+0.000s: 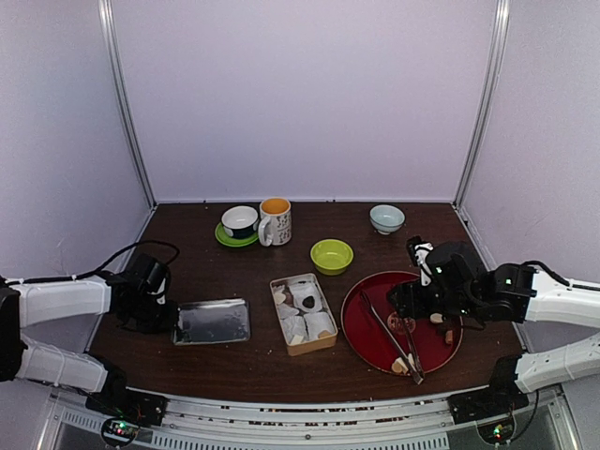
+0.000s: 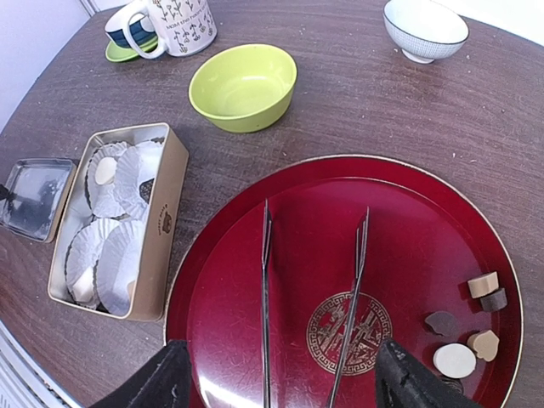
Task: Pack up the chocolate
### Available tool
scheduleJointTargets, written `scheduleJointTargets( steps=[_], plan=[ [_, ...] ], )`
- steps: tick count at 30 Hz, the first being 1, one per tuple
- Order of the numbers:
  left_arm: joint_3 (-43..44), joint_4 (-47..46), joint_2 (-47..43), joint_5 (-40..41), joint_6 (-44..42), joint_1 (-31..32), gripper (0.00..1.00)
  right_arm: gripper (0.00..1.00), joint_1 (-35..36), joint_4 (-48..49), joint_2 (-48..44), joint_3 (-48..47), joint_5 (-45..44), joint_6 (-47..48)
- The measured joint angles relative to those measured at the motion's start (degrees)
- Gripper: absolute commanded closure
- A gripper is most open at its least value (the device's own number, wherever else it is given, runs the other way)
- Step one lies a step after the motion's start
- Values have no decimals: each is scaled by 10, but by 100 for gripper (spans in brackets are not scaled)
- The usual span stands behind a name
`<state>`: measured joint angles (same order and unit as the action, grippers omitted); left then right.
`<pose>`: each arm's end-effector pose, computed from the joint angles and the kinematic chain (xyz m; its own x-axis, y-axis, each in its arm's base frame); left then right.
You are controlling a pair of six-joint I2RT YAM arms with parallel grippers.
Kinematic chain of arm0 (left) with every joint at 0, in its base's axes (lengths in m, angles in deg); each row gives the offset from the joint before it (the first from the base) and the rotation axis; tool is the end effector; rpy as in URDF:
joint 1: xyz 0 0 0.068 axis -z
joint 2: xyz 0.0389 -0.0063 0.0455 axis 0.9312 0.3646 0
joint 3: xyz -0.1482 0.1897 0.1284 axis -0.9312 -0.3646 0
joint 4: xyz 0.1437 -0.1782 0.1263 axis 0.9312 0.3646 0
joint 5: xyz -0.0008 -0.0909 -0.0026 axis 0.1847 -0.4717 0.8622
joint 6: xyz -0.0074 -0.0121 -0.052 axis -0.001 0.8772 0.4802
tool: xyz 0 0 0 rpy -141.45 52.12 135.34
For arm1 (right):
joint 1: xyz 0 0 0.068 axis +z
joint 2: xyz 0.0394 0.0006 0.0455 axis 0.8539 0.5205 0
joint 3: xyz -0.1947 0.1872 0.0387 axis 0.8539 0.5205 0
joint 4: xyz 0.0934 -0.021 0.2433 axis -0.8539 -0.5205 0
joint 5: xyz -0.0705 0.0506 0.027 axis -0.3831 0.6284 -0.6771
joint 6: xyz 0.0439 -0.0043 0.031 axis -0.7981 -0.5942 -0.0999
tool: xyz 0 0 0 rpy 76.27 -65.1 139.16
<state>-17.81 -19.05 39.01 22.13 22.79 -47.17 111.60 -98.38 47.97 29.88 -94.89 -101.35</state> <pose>0.1753 -0.0664 0.1431 -0.8924 -0.3103 -0.3276 -0.2620 0.9474 -0.1836 0.1293 0.1585 0.2446 -0.7010 -0.1202 -0.7029 -0.3842 0.8941 0.2303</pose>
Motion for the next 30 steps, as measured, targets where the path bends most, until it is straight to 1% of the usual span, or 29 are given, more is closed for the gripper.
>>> scheduleJointTargets(
  steps=[2,5,9,11,14,17,21,24,28,30],
  plan=[
    [7,11,-8,-3,-7,0,100,27,0,0,0,0,4,0],
    [30,43,-48,-5,-18,0,100,27,0,5,0,0,16,4],
    [81,84,-122,-11,-27,0,100,27,0,31,-6,0,71,33],
    [100,89,-157,-18,-30,0,100,27,0,45,-14,-2,97,47],
    [108,85,-210,-35,-35,2,100,27,0,53,-17,-19,115,62],
    [108,80,-261,-54,-42,4,100,27,0,56,-16,-56,128,73],
    [93,31,-320,-78,-51,4,100,28,0,69,-10,-105,157,71],
    [59,-35,-361,-99,-52,4,100,29,0,90,-5,-124,192,56],
    [21,-113,-377,-116,-50,4,100,30,2,125,1,-127,251,31],
    [14,-150,-372,-127,-49,4,100,33,12,144,7,-127,275,26]
  ],
)
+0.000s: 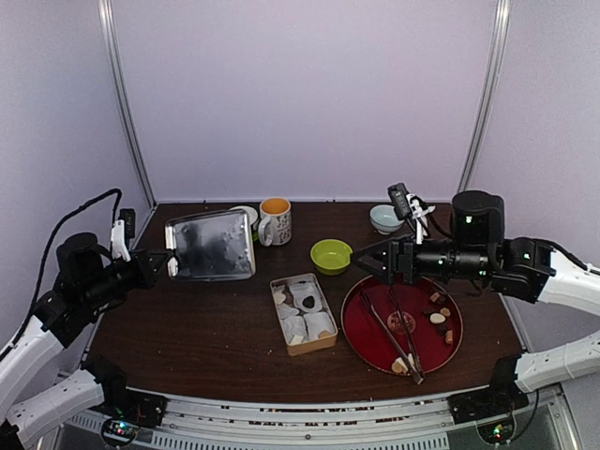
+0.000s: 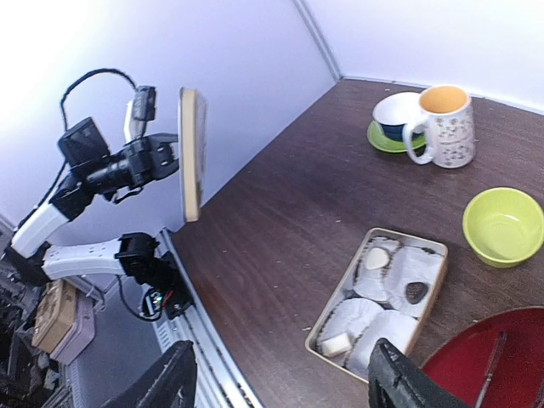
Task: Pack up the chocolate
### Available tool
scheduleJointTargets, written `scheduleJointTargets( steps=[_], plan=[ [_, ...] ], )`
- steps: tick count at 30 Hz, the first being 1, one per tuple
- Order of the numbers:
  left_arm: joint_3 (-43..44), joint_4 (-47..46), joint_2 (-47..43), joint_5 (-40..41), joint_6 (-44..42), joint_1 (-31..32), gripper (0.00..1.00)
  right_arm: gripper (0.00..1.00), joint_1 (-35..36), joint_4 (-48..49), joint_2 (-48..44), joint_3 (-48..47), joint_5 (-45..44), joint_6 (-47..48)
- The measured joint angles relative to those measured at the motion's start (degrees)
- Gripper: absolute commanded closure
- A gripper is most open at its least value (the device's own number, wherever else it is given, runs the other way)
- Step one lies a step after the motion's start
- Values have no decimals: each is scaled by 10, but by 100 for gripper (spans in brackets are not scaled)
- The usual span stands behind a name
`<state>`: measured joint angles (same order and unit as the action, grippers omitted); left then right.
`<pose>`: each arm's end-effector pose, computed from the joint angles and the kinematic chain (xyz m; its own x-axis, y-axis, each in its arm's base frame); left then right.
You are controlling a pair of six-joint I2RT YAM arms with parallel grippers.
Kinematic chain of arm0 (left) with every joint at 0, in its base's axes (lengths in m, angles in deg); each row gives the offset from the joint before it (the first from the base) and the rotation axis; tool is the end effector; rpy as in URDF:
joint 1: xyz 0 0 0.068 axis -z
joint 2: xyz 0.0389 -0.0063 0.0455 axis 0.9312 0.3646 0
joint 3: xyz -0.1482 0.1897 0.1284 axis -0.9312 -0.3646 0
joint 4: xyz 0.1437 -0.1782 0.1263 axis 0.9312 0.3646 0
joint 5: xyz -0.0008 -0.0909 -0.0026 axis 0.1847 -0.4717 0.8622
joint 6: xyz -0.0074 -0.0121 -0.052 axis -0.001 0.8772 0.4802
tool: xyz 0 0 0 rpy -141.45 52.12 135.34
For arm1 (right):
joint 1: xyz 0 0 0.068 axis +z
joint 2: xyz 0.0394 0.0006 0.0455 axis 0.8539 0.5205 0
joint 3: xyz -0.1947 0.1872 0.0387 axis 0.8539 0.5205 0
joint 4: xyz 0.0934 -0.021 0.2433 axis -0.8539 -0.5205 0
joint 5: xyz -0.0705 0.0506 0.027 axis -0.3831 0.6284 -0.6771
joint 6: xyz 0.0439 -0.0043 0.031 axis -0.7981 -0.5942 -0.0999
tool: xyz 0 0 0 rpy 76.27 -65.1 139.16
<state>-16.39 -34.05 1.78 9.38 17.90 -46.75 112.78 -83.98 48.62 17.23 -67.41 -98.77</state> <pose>0.1334 -0.0596 0.2735 -0.4750 -0.3910 -0.7883 0.3006 0.7698 -0.5630 0.1268 0.1911 0.3418 -0.5800 -0.0434 -0.8135 -0.7430 0.4377 0.5064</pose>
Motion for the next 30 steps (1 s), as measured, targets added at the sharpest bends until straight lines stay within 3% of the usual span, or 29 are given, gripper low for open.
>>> scheduleJointTargets(
  steps=[10,17,30],
  plan=[
    [16,-138,99,-60,5,31,100,45,89,17,105,-106,8,23],
    [17,-175,115,-61,5,56,100,54,102,48,160,-126,-12,14],
    [17,-197,108,-54,5,60,100,58,122,74,245,-189,15,17]
  ],
)
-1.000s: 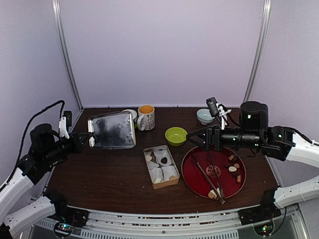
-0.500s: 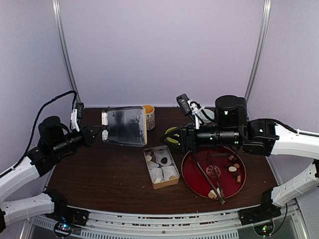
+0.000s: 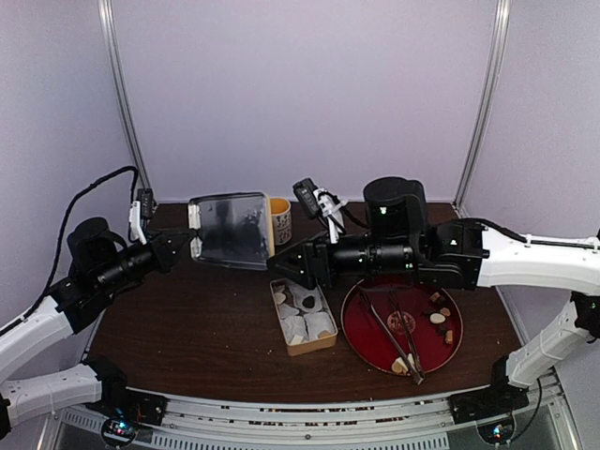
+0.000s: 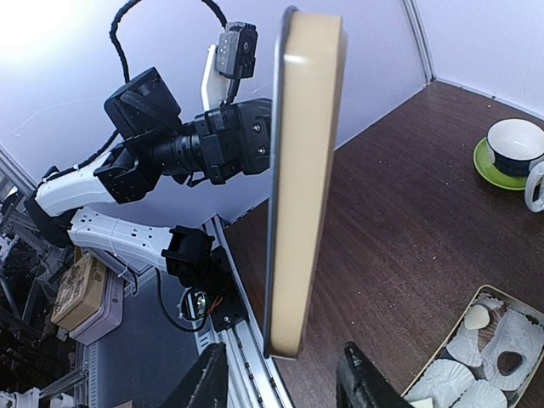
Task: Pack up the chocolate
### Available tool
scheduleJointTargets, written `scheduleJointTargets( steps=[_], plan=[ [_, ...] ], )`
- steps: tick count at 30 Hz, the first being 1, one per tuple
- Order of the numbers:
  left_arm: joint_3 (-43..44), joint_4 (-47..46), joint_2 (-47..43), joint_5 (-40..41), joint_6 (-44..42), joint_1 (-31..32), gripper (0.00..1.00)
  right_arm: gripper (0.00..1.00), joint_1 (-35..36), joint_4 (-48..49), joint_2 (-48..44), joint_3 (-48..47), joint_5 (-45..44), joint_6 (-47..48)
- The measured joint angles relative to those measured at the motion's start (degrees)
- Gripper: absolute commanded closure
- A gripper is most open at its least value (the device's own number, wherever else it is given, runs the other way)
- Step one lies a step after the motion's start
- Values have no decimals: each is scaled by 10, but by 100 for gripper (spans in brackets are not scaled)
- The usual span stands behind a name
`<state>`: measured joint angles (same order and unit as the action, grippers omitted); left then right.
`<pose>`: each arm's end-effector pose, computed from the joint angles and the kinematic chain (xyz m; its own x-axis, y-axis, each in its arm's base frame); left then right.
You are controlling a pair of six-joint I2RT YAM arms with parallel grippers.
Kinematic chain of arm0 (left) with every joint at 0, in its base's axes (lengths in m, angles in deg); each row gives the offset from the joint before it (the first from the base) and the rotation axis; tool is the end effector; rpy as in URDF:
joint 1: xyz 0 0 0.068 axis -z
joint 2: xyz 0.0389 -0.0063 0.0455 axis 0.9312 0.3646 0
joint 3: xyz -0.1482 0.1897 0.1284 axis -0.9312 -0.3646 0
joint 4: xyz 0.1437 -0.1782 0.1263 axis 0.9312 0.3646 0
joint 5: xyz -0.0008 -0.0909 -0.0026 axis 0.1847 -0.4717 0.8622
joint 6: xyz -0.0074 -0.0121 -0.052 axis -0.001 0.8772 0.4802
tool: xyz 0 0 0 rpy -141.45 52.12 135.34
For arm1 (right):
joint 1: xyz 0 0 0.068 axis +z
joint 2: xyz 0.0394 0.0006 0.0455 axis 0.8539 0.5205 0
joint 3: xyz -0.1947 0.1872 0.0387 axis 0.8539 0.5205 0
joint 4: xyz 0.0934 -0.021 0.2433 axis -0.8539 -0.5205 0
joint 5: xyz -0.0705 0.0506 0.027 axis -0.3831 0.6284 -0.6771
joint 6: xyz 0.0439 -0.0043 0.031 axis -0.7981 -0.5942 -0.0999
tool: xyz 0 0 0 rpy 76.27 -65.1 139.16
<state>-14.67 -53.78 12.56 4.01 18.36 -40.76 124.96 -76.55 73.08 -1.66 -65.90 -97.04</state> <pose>0.1576 -0.0933 0.2940 -0.4232 -0.3823 -0.8214 0.5284 0.6324 -0.5665 0.1261 0.3128 0.3605 -0.5234 -0.1590 -0.8371 -0.8443 0.2290 0.4844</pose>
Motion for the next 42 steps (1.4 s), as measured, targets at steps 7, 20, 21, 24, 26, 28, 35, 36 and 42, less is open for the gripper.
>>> scheduleJointTargets(
  steps=[7,20,21,24,26,28,35,36,42],
  plan=[
    [-1,0,-9,1,0,0,100,66,2,1,17,-20,-2,4],
    [-9,2,-25,0,-3,1,100,84,2,0,34,-43,-3,4],
    [-9,3,-25,0,-3,1,100,87,2,0,36,-44,-2,3],
    [-10,2,-25,0,-3,1,100,95,2,0,39,-45,-2,0],
    [-11,2,-24,0,-4,1,100,95,2,-1,39,-45,-4,0],
    [-11,2,-23,0,-4,1,93,96,2,-2,39,-45,-5,0],
    [-15,-5,-13,-14,-2,1,49,98,2,-34,37,-45,-43,20],
    [-16,-5,-12,-16,-1,1,47,99,2,-46,34,-44,-54,30],
    [-21,-3,-12,-36,4,2,45,98,2,-138,1,-40,-143,107]
  ],
)
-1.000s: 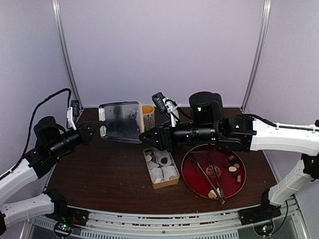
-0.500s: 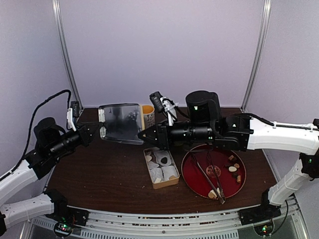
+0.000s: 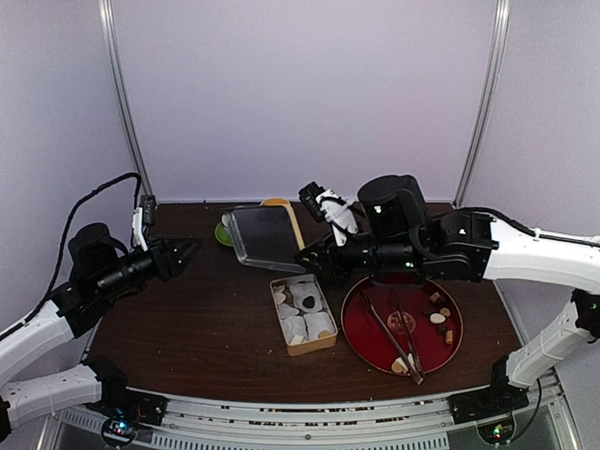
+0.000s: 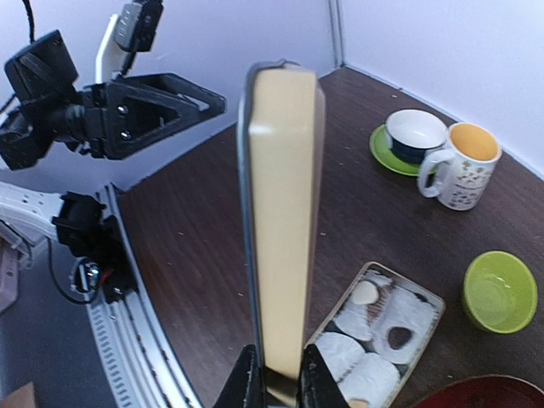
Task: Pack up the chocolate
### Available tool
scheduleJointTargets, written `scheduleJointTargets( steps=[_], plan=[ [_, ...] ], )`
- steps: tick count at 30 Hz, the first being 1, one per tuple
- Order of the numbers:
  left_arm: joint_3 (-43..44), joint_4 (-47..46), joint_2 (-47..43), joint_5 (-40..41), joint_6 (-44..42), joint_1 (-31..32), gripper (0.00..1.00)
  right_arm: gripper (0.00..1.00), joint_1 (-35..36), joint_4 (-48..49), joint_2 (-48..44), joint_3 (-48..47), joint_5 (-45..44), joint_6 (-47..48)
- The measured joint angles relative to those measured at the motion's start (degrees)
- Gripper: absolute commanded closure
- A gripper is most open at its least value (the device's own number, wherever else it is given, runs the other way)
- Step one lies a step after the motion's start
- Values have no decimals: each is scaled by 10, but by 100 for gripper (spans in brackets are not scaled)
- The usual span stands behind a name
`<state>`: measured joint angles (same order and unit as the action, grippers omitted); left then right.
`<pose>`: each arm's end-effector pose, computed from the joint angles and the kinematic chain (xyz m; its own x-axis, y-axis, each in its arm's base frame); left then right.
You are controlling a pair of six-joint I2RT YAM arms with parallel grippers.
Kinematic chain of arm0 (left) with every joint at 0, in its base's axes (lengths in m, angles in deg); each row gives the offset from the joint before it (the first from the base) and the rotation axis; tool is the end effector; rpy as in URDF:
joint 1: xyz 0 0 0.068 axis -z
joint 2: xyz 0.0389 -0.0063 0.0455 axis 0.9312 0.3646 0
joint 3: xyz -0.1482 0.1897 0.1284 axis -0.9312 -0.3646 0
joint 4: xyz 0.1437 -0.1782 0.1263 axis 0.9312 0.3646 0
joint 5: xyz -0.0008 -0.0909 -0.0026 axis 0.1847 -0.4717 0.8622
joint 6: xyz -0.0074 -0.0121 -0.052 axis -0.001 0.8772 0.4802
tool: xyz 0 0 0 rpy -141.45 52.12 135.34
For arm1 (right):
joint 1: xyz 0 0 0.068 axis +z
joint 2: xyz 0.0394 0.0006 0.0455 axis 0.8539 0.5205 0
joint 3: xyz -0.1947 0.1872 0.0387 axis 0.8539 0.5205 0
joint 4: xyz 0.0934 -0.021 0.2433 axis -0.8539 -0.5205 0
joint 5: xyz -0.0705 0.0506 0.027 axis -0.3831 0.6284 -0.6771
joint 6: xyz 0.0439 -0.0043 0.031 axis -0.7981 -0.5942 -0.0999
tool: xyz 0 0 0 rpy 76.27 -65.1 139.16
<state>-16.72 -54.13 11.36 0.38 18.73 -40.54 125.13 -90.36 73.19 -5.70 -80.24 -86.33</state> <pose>0.1526 -0.0939 0.2852 -0.4596 -0.3566 -0.8134 0.5610 0.5935 -0.5771 0.1308 0.3039 0.3597 -0.4038 -0.2823 -0.8702 -0.8536 0.4585 0.2473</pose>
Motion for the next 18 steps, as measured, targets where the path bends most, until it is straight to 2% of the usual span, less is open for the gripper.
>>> scheduleJointTargets(
  steps=[8,12,18],
  plan=[
    [-3,14,1,-10,3,0,47,96,2,-124,-25,-9,-129,126],
    [-1,16,29,-16,7,0,48,95,16,-163,-25,-10,-193,186],
    [28,24,121,-44,15,0,49,100,89,-149,-20,10,-341,287]
  ],
)
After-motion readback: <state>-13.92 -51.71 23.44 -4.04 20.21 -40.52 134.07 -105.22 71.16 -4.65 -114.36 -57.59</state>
